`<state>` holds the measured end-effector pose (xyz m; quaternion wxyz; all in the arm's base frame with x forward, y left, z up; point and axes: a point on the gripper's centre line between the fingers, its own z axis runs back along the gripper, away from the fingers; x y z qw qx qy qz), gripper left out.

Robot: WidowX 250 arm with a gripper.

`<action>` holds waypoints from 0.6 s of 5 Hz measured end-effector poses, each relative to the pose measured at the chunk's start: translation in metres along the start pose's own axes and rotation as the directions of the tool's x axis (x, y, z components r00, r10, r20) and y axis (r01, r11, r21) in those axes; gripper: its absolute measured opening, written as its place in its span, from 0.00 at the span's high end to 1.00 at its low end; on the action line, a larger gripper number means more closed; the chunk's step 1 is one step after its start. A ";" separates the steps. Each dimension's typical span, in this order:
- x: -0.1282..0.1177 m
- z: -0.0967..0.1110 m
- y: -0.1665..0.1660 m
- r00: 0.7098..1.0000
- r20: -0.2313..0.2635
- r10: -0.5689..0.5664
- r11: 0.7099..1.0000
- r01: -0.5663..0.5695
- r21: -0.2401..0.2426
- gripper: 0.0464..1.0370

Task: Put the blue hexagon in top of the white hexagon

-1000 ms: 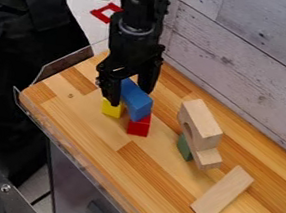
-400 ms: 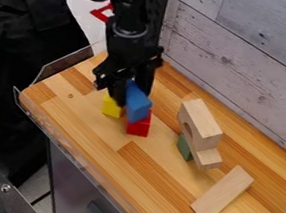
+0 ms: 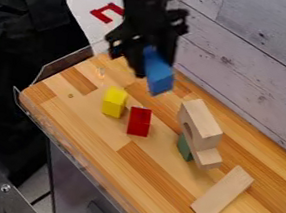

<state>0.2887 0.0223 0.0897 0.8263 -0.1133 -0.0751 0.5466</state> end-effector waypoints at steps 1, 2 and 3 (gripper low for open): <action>-0.021 0.012 -0.012 0.995 -0.033 -0.095 0.995 0.095 0.018 0.47; -0.037 0.017 -0.024 0.982 -0.039 -0.183 0.983 0.184 0.027 0.47; -0.052 0.016 -0.028 0.970 -0.044 -0.240 0.970 0.241 0.034 0.47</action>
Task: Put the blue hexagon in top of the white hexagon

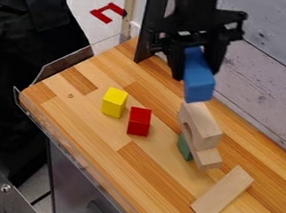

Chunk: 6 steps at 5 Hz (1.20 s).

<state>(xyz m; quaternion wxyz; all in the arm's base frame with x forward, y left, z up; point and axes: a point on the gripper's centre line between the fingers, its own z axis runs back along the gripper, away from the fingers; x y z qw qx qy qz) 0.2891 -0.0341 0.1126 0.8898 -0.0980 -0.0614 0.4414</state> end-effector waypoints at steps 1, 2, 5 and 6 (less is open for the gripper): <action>-0.004 -0.005 -0.011 0.999 -0.024 -0.027 1.000 0.027 0.011 0.47; -0.006 -0.012 -0.021 0.998 -0.038 -0.042 0.999 0.043 0.029 0.47; -0.002 -0.029 -0.020 0.999 -0.048 0.015 0.996 -0.011 0.085 0.47; -0.001 -0.038 -0.017 0.998 -0.056 0.043 0.994 -0.037 0.107 0.47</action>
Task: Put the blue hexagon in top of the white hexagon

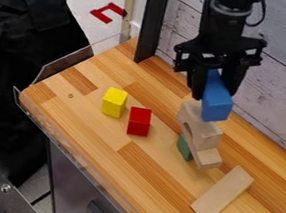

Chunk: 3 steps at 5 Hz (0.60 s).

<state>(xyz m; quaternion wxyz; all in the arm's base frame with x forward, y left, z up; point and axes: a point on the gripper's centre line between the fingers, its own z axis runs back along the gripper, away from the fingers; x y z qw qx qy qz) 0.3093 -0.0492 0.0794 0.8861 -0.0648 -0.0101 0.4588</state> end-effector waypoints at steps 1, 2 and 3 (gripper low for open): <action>0.000 -0.006 0.000 1.000 0.003 0.019 1.000 -0.019 0.013 0.47; 0.002 -0.014 0.000 0.999 0.001 0.047 0.999 -0.047 0.026 0.47; 0.000 -0.019 0.001 0.998 -0.001 0.063 0.997 -0.063 0.042 0.47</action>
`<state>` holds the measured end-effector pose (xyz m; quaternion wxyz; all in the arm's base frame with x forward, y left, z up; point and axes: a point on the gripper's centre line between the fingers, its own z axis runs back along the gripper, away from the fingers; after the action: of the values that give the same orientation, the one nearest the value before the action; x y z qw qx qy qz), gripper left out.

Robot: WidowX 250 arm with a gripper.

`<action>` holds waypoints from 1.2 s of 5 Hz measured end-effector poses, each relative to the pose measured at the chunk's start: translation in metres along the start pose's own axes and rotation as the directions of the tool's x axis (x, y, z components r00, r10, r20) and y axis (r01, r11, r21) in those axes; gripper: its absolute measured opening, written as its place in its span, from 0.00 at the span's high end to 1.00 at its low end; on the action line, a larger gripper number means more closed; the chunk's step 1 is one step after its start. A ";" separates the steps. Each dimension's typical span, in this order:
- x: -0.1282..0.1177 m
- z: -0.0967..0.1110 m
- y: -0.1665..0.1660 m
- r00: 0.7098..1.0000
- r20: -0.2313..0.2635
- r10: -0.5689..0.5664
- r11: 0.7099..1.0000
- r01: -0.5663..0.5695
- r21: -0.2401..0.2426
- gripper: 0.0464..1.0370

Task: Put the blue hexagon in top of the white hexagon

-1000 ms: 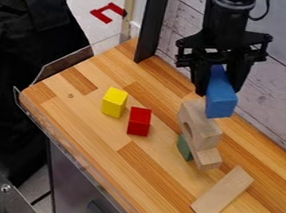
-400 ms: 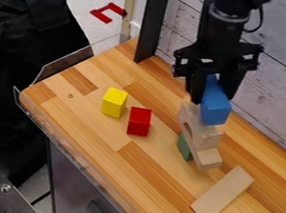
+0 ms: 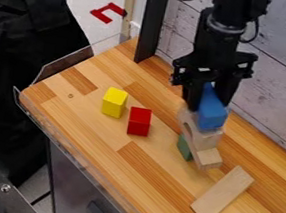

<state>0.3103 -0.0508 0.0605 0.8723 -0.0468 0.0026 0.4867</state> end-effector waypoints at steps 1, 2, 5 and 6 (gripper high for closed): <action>-0.003 -0.003 -0.001 1.000 -0.006 -0.003 1.000 0.003 0.008 0.47; -0.004 -0.004 -0.003 1.000 -0.003 -0.004 1.000 0.004 0.005 0.42; -0.003 0.017 -0.004 0.999 0.000 -0.033 0.998 0.033 -0.060 0.04; 0.013 0.053 0.001 0.996 0.053 -0.070 0.992 0.075 -0.104 0.04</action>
<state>0.3144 -0.0352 0.1125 0.8854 -0.0811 -0.0463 0.4553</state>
